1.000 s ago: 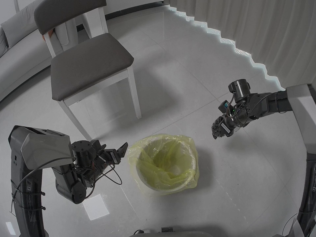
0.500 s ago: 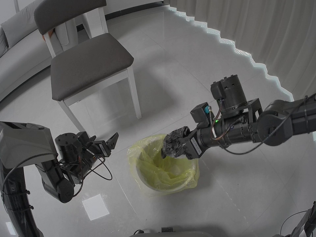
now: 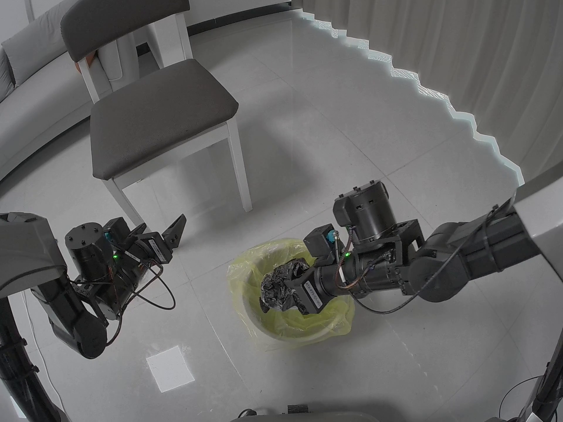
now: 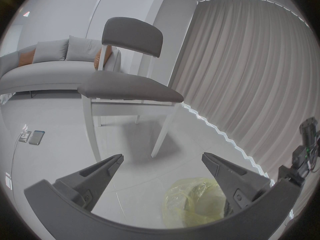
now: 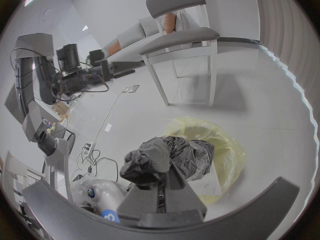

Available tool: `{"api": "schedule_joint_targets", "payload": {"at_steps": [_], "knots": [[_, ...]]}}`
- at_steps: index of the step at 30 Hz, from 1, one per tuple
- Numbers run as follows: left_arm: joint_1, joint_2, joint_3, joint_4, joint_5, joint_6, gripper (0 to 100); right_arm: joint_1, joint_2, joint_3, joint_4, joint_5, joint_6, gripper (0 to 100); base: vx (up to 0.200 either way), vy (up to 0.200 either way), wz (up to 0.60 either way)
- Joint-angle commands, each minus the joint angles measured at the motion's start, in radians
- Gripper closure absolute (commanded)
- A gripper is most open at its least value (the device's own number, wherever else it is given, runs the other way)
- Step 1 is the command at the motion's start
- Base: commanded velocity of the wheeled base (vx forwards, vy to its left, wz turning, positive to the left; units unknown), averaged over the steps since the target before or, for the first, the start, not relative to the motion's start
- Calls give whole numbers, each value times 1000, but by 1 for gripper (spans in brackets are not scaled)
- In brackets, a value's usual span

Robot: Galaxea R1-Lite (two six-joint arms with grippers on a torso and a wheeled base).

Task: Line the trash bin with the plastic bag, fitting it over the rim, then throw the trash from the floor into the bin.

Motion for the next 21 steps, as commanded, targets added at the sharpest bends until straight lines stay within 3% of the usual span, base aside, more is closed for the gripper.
{"api": "schedule_joint_targets", "payload": {"at_steps": [1, 14, 21], "knots": [[25, -38, 32, -18, -5, -4, 0, -15, 138, -79, -25, 10, 14, 100, 0, 0, 0], [55, -63, 80, -18, -19, -9, 0, -116, 218, -190, -11, 13, -3, 100, 0, 0, 0], [48, -58, 75, -18, -22, -9, 0, -93, 278, -218, -1, 15, -12, 100, 0, 0, 0]]}}
